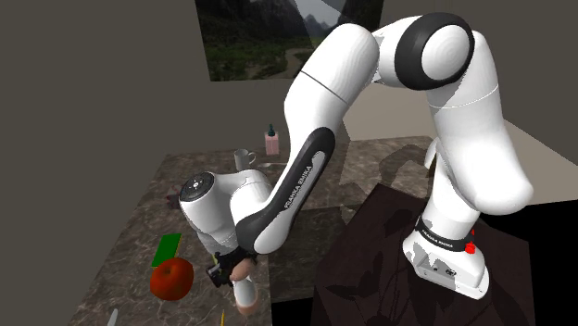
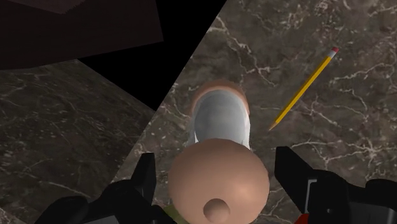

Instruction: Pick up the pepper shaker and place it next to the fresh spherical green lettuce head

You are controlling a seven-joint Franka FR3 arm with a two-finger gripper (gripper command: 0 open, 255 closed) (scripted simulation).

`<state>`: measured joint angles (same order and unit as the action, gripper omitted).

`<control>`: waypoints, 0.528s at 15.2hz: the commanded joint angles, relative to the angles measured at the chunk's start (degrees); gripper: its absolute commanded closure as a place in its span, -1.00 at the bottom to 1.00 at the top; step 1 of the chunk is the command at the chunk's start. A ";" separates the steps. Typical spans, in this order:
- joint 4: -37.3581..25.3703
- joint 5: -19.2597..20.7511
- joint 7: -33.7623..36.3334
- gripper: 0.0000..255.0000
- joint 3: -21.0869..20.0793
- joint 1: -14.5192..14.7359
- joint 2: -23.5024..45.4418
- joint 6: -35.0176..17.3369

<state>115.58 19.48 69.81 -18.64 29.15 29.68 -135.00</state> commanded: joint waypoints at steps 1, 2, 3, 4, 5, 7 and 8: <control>0.00 0.00 0.00 -1.00 0.00 0.00 0.00 0.00; 0.00 0.00 0.00 -1.00 0.00 0.00 0.00 0.00; -0.01 0.00 0.00 -1.00 0.00 0.00 0.00 0.00; -0.01 0.00 0.00 -1.00 0.00 0.00 0.00 0.00; -0.01 0.00 0.00 -1.00 0.00 0.00 0.00 0.00; -0.56 -1.49 -0.96 -1.00 -1.02 -0.46 -2.54 2.95; -0.95 -2.22 -1.42 -1.00 -1.49 -0.65 -3.74 4.47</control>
<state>115.19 17.97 68.83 -19.67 28.64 26.98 -132.13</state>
